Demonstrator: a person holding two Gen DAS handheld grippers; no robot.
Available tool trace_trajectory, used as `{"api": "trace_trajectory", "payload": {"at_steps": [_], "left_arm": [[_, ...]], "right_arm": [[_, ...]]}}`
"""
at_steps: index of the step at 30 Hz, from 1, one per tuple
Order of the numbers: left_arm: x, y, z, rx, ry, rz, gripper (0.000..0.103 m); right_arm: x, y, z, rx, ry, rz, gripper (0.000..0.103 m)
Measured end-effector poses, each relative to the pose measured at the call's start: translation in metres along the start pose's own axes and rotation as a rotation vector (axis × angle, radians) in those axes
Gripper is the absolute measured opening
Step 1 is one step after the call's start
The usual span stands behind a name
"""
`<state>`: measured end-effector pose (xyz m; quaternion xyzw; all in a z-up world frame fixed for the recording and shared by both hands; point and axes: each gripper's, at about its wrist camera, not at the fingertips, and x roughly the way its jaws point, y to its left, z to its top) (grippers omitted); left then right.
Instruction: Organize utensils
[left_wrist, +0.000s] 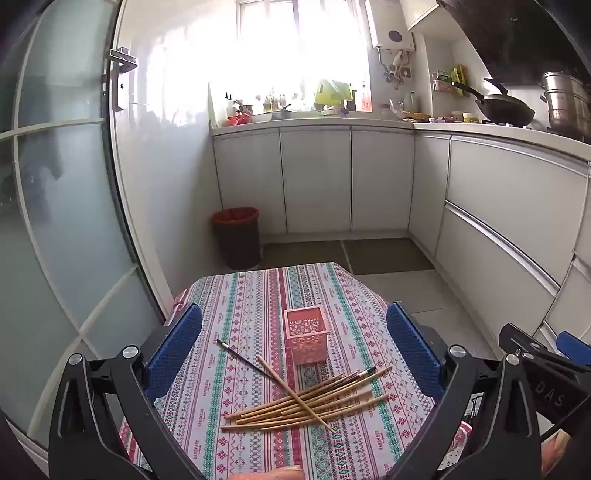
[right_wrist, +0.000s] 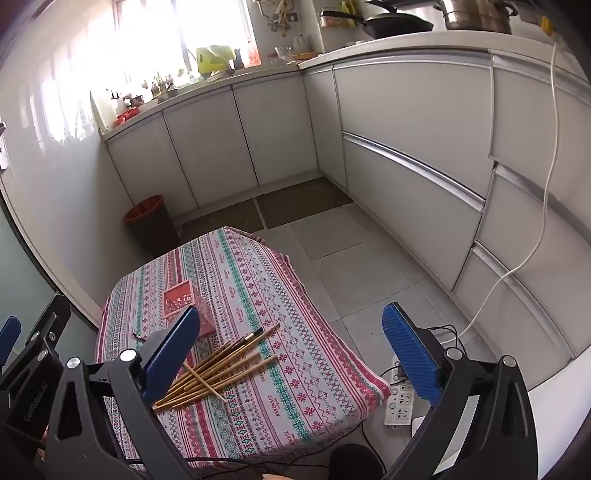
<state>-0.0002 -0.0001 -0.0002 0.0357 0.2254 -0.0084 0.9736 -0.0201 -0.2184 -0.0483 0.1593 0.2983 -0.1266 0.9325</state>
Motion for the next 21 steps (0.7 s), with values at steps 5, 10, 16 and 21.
{"api": "trace_trajectory", "payload": {"at_steps": [5,10,16,21], "left_arm": [[0.0002,0.0005,0.0012,0.0,0.001,-0.002,0.096],[-0.0009,0.0005,-0.0005,0.004,0.003,0.001,0.096],[0.0083,0.0007,-0.0056,0.003,0.004,0.002,0.096],[0.0046,-0.0004,-0.0022,-0.005,0.0,0.001,0.096]], "right_arm": [[-0.0012,0.0006,-0.0006,0.001,-0.005,0.003,0.096],[-0.0004,0.0015,-0.0009,0.002,-0.002,0.007,0.096],[-0.0002,0.0003,-0.0015,0.0,0.002,0.011,0.096],[0.0005,0.0,-0.001,0.003,0.008,0.018,0.096]]}}
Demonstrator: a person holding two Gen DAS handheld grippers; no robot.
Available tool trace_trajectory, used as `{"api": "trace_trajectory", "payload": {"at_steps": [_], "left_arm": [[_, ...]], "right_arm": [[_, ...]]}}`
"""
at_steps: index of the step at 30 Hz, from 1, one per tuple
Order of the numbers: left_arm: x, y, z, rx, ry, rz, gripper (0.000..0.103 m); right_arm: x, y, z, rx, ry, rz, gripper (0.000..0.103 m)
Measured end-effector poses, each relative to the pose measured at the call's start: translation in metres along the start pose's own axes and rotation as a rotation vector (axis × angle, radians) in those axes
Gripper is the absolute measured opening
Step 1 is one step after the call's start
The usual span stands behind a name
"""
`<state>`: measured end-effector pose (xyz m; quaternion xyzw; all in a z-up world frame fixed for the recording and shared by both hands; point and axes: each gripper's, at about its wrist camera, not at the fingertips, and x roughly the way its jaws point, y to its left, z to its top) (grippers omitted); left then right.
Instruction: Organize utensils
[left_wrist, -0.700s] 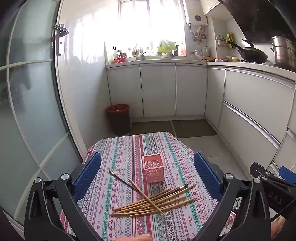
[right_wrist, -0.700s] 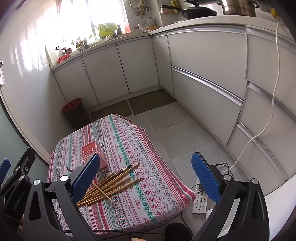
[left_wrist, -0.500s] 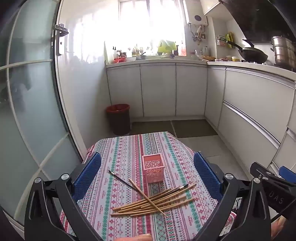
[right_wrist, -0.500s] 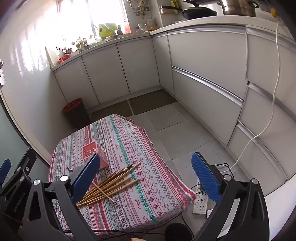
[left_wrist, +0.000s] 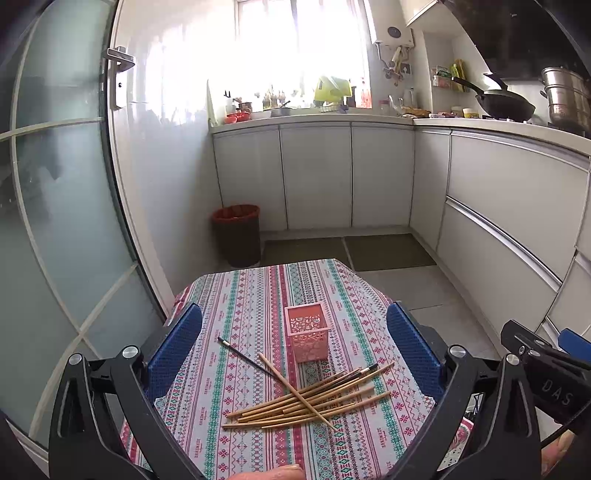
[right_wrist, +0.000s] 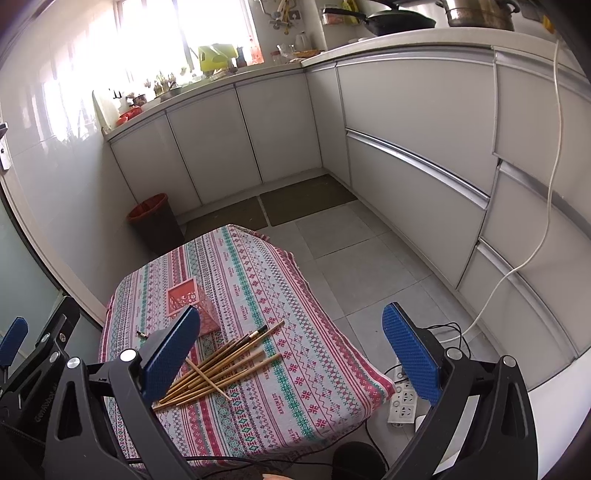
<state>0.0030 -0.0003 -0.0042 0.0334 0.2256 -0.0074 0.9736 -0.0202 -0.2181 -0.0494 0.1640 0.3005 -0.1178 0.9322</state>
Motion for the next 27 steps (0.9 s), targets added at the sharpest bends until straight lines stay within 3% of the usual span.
{"api": "trace_trajectory", "payload": {"at_steps": [12,27], "left_arm": [[-0.0029,-0.0009,0.0012,-0.003,-0.013,0.001,0.096],[0.001,0.0003,0.0009,0.016,0.062,0.005,0.096]], "right_arm": [[-0.0004,0.0001,-0.0006,-0.002,-0.001,0.002,0.096],[0.0001,-0.0005,-0.0006,-0.002,-0.001,0.001,0.096]]}}
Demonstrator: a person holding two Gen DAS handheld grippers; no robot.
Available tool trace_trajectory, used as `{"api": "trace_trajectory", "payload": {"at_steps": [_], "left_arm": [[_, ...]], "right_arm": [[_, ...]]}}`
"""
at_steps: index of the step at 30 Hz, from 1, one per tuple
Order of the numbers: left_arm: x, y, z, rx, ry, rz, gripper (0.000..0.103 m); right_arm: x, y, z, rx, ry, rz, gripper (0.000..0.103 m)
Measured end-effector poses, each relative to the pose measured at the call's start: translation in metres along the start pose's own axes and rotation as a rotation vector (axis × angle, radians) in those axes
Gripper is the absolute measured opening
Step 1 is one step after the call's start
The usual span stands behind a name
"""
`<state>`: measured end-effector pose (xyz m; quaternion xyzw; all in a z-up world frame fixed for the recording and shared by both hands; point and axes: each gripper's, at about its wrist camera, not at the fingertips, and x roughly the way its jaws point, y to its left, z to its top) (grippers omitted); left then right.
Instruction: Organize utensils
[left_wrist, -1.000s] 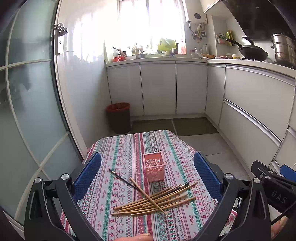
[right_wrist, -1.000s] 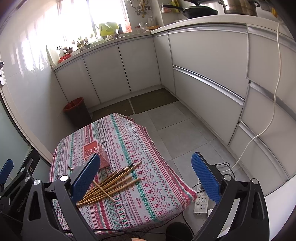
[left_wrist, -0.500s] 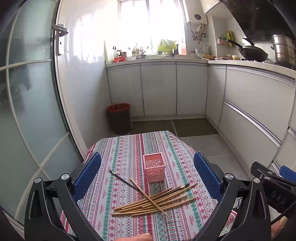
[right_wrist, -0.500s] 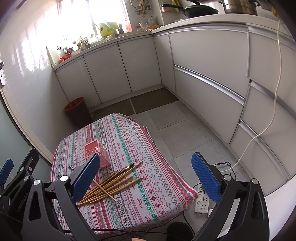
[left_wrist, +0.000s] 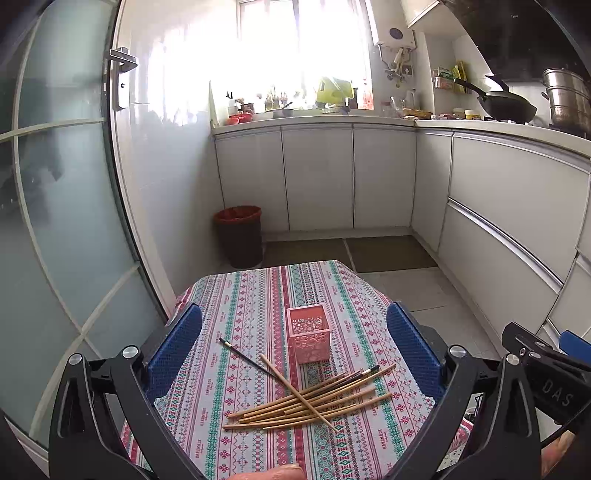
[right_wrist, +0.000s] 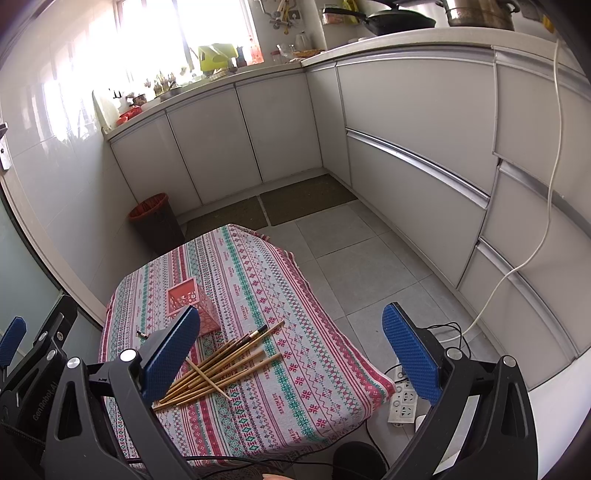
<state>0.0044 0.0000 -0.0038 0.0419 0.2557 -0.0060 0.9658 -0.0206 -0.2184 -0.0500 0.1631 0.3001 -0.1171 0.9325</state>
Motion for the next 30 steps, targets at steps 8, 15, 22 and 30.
{"api": "trace_trajectory", "payload": {"at_steps": [8,15,22,30], "left_arm": [[-0.001,0.003,0.0,-0.01,-0.041,0.007,0.096],[-0.001,0.004,0.0,-0.028,-0.052,-0.001,0.096],[0.0,0.006,0.001,-0.046,-0.046,-0.007,0.096],[0.014,0.013,0.002,-0.075,0.032,-0.007,0.096]], "right_arm": [[0.001,0.0,-0.001,-0.001,0.003,0.001,0.096],[0.001,0.0,-0.001,-0.001,0.004,0.001,0.096],[0.002,0.0,0.0,-0.004,0.014,0.0,0.096],[0.009,-0.002,-0.001,0.013,0.047,0.023,0.096]]}}
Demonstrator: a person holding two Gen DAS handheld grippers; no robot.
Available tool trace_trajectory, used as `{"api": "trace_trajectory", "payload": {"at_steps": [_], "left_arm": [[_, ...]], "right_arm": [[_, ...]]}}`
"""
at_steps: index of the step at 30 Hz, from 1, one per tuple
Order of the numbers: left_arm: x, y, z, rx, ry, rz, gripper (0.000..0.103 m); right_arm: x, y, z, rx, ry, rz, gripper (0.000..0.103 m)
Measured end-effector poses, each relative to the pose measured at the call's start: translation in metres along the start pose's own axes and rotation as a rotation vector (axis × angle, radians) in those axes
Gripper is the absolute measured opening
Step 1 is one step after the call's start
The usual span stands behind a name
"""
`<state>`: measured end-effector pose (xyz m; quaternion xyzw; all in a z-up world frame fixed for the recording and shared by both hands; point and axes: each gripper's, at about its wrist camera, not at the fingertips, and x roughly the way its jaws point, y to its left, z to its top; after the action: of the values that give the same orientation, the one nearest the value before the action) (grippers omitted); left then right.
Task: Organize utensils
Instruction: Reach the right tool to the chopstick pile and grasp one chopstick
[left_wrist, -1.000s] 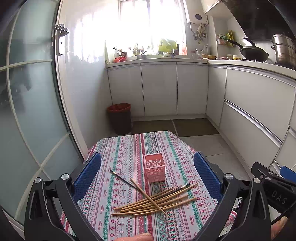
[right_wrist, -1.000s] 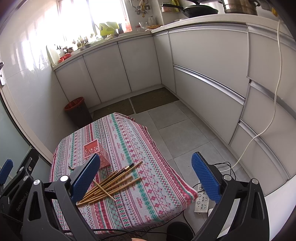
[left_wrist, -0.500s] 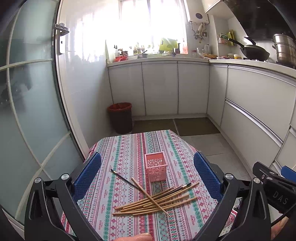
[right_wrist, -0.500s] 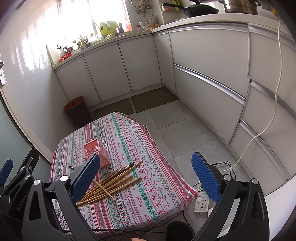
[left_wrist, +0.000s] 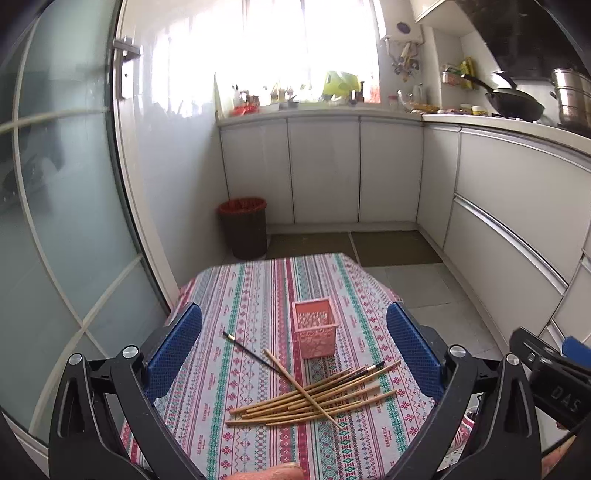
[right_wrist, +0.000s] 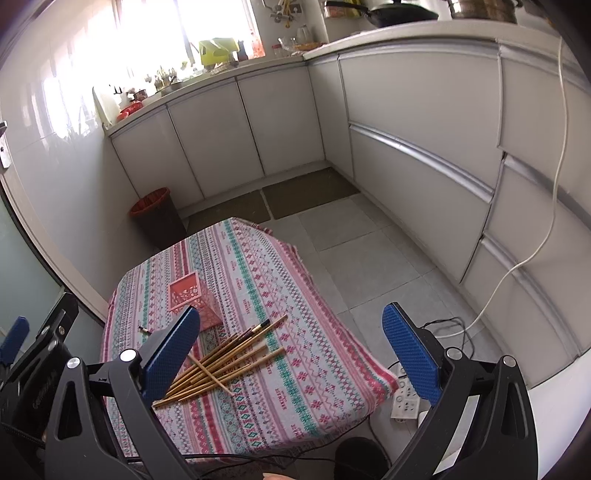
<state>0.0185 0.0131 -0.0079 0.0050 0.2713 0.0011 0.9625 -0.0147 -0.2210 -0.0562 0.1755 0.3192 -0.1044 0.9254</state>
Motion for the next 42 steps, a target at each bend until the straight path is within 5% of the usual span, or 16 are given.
{"api": "trace_trajectory", "payload": {"at_steps": [8,12,16,19,22,26,35,42], "left_arm": [[0.098,0.079,0.012,-0.247,0.324,-0.011,0.096],[0.155,0.124,0.012,-0.285,0.43,-0.011,0.096],[0.236,0.157,-0.023,-0.324,0.683,0.049,0.096],[0.284,0.182,-0.054,-0.45,0.838,0.088,0.096],[0.321,0.196,-0.072,-0.569,0.887,0.077,0.095],[0.352,0.195,-0.077,-0.644,0.873,0.11,0.091],[0.387,0.161,-0.064,-0.489,0.83,0.292,0.07],[0.383,0.136,-0.052,-0.395,0.811,0.294,0.015]], "right_arm": [[0.044,-0.014,-0.012,0.138,0.226,0.178,0.096],[0.065,-0.019,-0.02,0.214,0.296,0.257,0.096],[0.083,-0.014,-0.023,0.204,0.337,0.242,0.096],[0.103,-0.012,-0.027,0.207,0.407,0.228,0.096],[0.131,-0.008,-0.035,0.258,0.526,0.294,0.096],[0.148,-0.004,-0.035,0.262,0.551,0.305,0.096],[0.17,-0.004,-0.032,0.313,0.576,0.331,0.096],[0.182,0.019,-0.04,0.193,0.611,0.286,0.096]]}}
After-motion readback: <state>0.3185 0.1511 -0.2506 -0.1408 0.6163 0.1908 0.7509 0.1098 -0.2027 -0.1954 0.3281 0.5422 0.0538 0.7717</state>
